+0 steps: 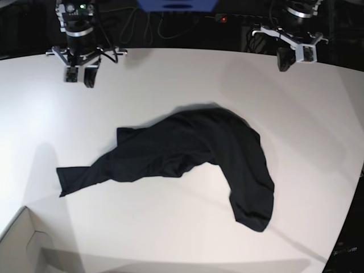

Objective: Layout the t-shirt on the table in an organized manner, then fold the t-shirt properly
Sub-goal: 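Lower the right gripper onto the black shirt's sleeve end and grasp it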

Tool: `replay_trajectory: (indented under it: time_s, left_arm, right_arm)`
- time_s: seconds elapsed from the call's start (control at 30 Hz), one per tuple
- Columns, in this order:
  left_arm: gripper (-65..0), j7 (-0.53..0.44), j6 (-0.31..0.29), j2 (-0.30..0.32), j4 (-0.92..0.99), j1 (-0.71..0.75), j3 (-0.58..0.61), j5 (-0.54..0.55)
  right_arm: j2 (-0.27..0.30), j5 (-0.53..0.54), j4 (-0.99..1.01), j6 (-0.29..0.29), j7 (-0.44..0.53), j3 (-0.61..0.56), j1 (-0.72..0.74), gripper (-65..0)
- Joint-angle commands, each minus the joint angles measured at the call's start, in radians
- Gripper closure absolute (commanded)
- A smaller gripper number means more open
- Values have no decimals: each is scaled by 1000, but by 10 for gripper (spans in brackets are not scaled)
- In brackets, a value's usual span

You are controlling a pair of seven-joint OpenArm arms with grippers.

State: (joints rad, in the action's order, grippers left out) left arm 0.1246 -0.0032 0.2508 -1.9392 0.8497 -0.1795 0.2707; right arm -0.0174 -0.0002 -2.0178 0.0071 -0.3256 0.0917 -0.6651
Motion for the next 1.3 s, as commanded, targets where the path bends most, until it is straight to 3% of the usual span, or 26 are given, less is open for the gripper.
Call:
replay_trajectory:
  time_s: [0.0,0.2,0.37,0.47,0.63,0.83,1.0,1.2,1.27]
  left_arm:
    - [-6,-24,2,6,-18,7,-4,0]
    - [-35,-24,1,6,-18,6,-2,0]
    - [-236,-24,4,6,-45,-4,-4,0]
    - [-316,-26,6,6,-65,-2,-4,0]
    - [-321,-26,6,5,-67,-2,-4,0]
    - [-321,-26,4,5,-64,3,-4,0]
    - [-321,-26,6,5,-62,7,-4,0]
    - [-321,-26,7,3,-62,16,-4,0]
    - [-321,-26,7,3,-62,13,-4,0]
  right_arm:
    - [3,-1,-19,-2,26,3,3,-57]
    - [9,-1,-19,0,26,-83,44,-256]
    - [64,-4,-16,0,26,-182,97,-319]
    - [109,-4,-14,0,24,-234,158,-324]
    - [147,-5,-11,0,4,-260,265,-327]
    - [158,-5,67,1,-243,-263,469,-356]
    - [162,-5,217,1,-286,-264,603,-413]
    - [181,-5,366,133,-284,-266,709,-412]
    - [192,-5,403,146,-284,-267,746,-412]
